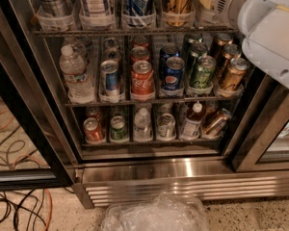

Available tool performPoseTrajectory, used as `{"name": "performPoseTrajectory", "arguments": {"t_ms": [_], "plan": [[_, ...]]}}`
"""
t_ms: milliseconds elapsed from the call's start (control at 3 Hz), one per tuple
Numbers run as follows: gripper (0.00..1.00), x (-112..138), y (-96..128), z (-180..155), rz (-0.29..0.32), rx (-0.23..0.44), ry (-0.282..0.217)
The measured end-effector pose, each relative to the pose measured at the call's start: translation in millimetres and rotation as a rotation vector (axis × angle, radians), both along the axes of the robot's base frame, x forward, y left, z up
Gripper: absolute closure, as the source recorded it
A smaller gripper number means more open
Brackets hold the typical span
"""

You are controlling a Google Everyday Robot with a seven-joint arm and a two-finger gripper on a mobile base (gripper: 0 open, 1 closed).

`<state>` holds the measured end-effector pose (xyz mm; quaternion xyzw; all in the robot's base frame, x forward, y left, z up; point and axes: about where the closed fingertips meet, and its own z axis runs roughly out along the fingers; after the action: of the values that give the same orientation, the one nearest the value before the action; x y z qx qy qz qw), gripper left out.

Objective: Pick 7up can from top shelf of fridge

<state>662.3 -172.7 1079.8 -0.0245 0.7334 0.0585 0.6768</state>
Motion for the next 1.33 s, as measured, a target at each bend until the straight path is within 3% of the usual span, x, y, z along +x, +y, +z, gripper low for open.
{"name": "performPoseTrajectory", "arguments": {"t_ms": [1333], "plan": [[1.00,-13,18,9,0.054,-0.045,-0.019]]}}
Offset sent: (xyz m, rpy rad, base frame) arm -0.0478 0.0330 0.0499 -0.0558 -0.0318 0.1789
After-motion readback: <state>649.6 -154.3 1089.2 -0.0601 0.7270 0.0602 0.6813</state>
